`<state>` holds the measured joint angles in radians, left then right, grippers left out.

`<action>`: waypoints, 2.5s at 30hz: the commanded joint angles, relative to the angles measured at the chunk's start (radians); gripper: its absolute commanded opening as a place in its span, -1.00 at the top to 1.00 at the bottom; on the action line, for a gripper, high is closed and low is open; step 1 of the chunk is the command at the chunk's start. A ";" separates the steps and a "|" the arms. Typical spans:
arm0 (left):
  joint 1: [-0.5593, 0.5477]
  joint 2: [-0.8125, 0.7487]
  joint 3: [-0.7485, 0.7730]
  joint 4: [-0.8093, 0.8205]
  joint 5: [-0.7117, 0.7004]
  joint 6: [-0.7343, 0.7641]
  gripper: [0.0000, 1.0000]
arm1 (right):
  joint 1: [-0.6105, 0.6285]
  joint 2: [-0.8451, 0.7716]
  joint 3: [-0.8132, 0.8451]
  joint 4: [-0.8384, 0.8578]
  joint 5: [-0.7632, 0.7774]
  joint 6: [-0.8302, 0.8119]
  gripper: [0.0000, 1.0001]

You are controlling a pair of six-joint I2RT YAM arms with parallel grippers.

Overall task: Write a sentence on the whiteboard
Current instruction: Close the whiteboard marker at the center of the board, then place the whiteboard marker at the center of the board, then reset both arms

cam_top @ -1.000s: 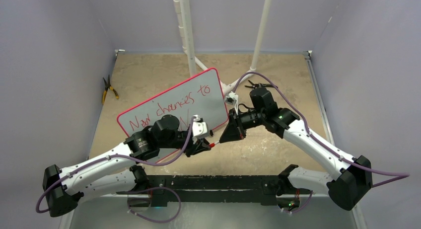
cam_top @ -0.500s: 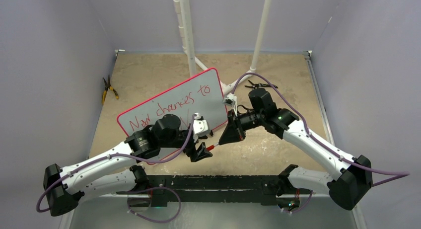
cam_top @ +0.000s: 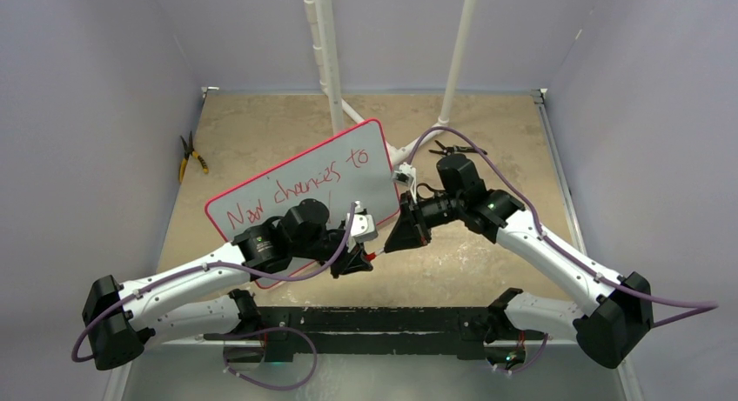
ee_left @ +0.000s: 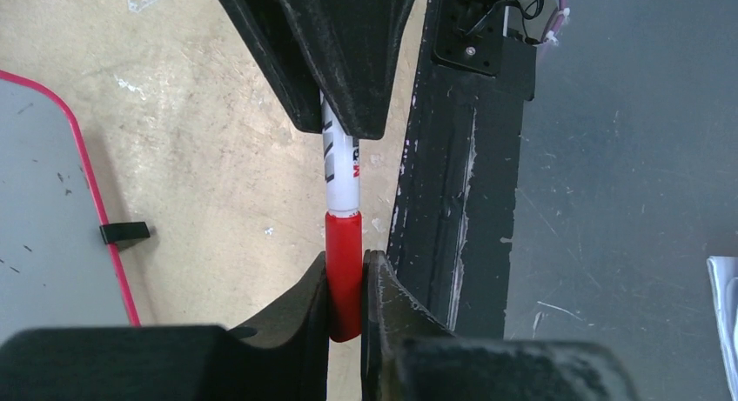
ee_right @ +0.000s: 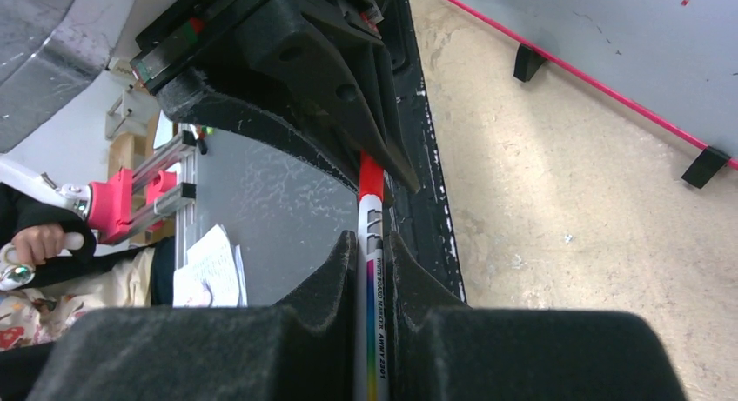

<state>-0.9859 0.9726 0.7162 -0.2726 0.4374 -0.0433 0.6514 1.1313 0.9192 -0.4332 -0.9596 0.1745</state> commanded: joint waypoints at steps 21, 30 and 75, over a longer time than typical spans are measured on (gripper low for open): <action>0.006 -0.047 0.024 0.176 0.051 0.039 1.00 | 0.171 0.103 -0.041 0.074 -0.044 0.036 1.00; 0.024 -0.079 0.017 0.249 0.056 0.036 1.00 | 0.197 0.148 -0.068 0.133 -0.080 0.068 1.00; 0.629 0.045 0.522 -0.036 -0.573 -0.185 -0.66 | -0.435 -0.065 -0.003 0.246 0.890 0.253 -0.97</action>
<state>-0.4706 1.0069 1.2022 -0.2745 -0.0628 -0.1806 0.2203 1.1496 0.8238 -0.2066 -0.1959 0.4446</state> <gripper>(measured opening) 0.811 0.985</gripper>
